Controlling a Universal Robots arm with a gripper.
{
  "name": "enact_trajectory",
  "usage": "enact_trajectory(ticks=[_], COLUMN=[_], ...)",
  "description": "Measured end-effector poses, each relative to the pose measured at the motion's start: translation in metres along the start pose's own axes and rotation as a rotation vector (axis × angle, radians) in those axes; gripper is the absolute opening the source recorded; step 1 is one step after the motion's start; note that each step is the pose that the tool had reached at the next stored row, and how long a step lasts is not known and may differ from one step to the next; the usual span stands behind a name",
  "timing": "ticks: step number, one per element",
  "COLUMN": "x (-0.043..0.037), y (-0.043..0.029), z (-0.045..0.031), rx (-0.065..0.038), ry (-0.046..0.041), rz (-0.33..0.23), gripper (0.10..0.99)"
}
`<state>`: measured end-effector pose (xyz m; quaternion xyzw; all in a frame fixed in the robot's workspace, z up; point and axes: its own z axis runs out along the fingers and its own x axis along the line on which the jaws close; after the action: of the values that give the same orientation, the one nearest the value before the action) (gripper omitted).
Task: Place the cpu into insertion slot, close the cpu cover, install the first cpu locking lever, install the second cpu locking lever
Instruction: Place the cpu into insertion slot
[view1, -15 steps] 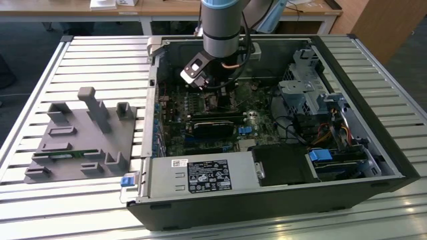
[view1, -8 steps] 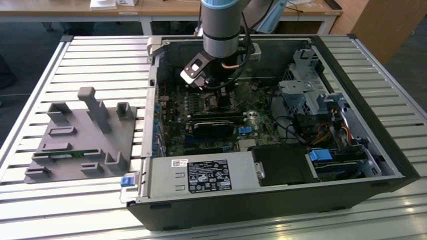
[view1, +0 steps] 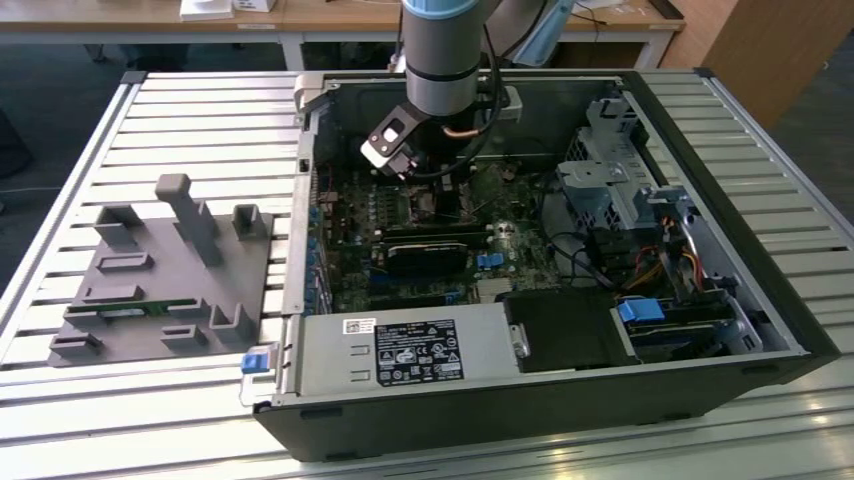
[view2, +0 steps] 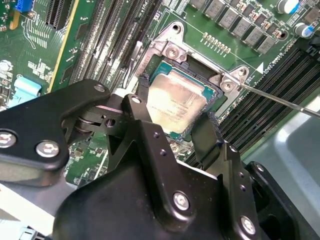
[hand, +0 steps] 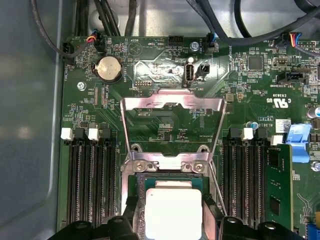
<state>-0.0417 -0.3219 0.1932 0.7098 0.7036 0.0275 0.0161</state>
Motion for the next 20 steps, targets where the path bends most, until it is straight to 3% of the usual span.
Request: enact_trajectory(ticks=[13,20], x=[0.003,0.0032], y=[-0.0001,0.0005], z=[0.0005,-0.0091], rx=[0.0,0.0], ry=[-0.0005,-0.0001], rz=[0.0,0.0], gripper=[0.612,0.612])
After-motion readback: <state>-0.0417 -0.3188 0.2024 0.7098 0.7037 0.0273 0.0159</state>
